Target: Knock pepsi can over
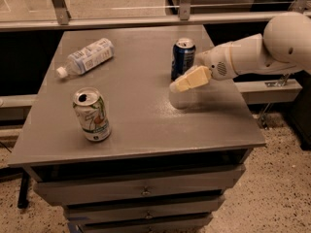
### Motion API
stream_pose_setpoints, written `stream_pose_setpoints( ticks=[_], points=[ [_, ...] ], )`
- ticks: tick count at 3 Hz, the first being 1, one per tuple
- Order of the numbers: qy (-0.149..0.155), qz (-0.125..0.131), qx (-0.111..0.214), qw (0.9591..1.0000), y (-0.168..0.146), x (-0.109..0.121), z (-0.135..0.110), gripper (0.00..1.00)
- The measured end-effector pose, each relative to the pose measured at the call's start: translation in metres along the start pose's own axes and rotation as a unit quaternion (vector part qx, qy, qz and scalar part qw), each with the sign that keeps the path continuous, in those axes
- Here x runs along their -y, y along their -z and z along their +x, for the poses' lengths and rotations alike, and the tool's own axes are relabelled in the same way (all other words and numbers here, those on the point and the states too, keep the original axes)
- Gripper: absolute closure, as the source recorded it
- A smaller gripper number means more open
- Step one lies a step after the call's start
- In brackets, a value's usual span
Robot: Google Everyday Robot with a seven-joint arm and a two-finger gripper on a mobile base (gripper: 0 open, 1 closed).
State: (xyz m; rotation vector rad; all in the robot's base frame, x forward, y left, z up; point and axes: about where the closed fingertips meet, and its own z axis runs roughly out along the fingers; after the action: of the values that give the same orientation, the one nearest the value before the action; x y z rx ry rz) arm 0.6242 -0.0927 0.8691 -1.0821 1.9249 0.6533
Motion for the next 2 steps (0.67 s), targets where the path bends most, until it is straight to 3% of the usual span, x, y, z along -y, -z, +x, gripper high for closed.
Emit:
stream_pose_setpoints(
  ticks=[1,2],
  points=[
    [-0.015,-0.049,0.055,0.9972,-0.020,-0.020,-0.017,0.00],
    [-0.016,-0.092,0.099,0.9908,-0.027,-0.042,-0.036,0.00]
  ],
)
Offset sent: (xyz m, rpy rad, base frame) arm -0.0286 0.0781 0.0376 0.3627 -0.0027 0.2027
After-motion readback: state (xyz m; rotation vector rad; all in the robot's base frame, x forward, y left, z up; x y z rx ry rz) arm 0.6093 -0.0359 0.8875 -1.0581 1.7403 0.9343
